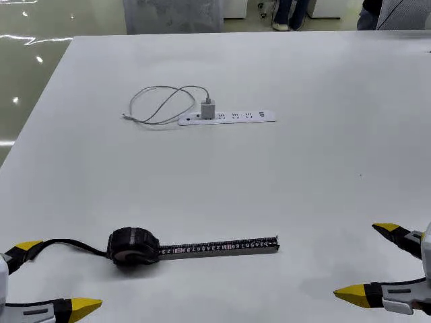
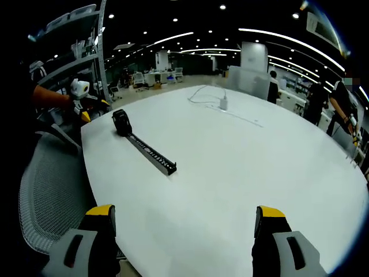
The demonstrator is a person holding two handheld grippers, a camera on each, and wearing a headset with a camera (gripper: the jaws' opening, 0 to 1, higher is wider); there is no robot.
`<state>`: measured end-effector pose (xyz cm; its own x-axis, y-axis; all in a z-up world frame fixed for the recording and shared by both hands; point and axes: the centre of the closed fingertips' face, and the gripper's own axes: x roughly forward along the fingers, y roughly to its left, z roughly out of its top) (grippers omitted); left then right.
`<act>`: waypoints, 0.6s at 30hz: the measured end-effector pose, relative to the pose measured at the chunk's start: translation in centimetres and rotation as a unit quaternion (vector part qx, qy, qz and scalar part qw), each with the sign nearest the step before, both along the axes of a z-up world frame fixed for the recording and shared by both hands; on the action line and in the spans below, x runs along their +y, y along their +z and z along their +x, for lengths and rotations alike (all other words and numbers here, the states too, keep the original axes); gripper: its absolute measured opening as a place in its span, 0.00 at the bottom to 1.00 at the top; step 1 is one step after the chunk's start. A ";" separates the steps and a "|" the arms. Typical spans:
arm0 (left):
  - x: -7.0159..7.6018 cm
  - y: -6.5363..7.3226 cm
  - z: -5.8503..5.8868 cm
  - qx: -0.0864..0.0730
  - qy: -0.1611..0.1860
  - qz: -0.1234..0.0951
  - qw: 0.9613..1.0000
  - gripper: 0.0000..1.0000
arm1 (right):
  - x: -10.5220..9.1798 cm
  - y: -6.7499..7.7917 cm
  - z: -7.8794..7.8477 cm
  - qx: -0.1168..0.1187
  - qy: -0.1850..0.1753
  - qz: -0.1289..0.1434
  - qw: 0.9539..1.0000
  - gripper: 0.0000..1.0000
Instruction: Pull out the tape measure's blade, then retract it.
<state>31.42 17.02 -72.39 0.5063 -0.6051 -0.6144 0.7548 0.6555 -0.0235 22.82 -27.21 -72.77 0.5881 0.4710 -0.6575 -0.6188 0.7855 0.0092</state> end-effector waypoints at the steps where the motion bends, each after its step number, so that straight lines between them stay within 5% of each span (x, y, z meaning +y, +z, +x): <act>1: 0.0 0.0 0.1 -0.001 0.001 -0.001 1.000 0.99 | -0.1 -0.1 -0.1 0.000 0.001 -0.008 1.000 0.99; 3: 0.2 0.2 0.3 -0.005 0.004 -0.001 1.000 0.99 | -0.1 0.1 -0.3 0.000 0.004 -0.010 1.000 0.99; 8: -0.2 1.3 0.8 -0.008 0.017 -0.042 0.999 0.99 | 0.2 0.4 -0.3 -0.006 0.000 -0.007 1.000 0.99; 18: -0.3 0.7 0.7 -0.001 0.005 -0.022 1.000 0.99 | 0.8 0.5 -0.3 -0.009 0.001 -0.001 1.000 0.99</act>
<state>32.12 16.75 -71.66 0.5138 -0.6265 -0.5861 0.7488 0.6609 -0.0500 22.49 -26.42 -72.27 0.5986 0.4713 -0.6477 -0.6203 0.7844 -0.0026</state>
